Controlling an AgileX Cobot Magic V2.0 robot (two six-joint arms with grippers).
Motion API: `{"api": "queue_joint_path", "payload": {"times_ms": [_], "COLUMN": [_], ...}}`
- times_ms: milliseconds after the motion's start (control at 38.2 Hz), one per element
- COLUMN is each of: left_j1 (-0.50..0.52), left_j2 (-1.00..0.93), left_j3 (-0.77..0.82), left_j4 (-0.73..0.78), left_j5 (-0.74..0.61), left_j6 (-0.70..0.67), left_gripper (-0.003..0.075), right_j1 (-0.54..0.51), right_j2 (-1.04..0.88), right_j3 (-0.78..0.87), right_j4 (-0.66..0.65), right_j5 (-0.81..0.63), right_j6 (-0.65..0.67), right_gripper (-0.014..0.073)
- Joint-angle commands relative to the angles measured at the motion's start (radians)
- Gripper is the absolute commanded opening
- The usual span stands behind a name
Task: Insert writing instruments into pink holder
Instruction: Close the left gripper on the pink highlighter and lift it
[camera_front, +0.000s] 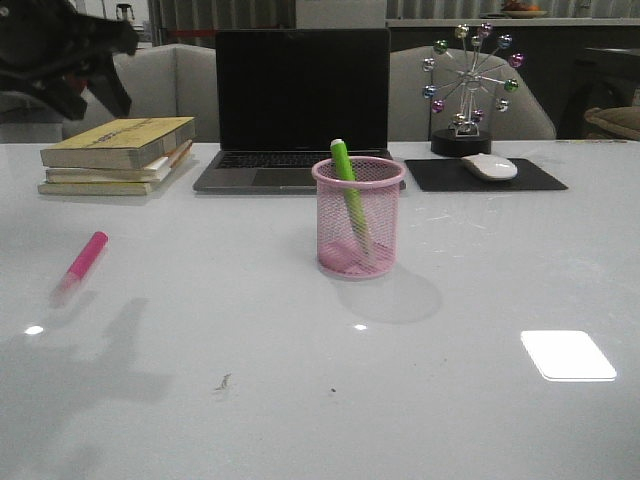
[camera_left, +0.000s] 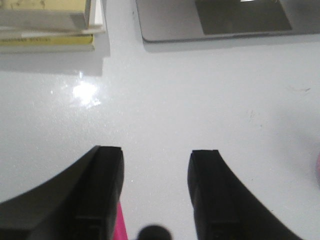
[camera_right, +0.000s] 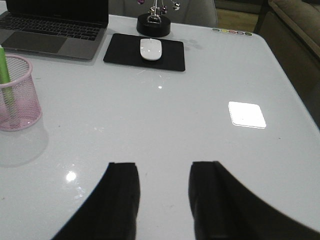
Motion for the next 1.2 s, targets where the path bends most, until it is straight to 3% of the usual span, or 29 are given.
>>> {"api": "queue_joint_path", "payload": {"times_ms": [0, 393, 1178], "left_j1": [-0.004, -0.002, 0.039], "left_j2": [0.002, 0.162, 0.259], "left_j3": [-0.042, -0.042, -0.042], "left_j4": [-0.019, -0.019, -0.011], "left_j5": [-0.041, -0.045, 0.01], "left_j6": [-0.021, -0.021, -0.021], "left_gripper": [0.0383, 0.0383, 0.0383], "right_j1": [-0.006, -0.006, -0.006], "right_j2": [0.004, 0.004, 0.004], "right_j3": [-0.026, -0.026, -0.026], "right_j4": [-0.018, -0.018, -0.019], "right_j5": [-0.091, -0.065, -0.065], "right_j6": [-0.003, -0.003, -0.003], "right_gripper": [0.0372, 0.0372, 0.0372]}}
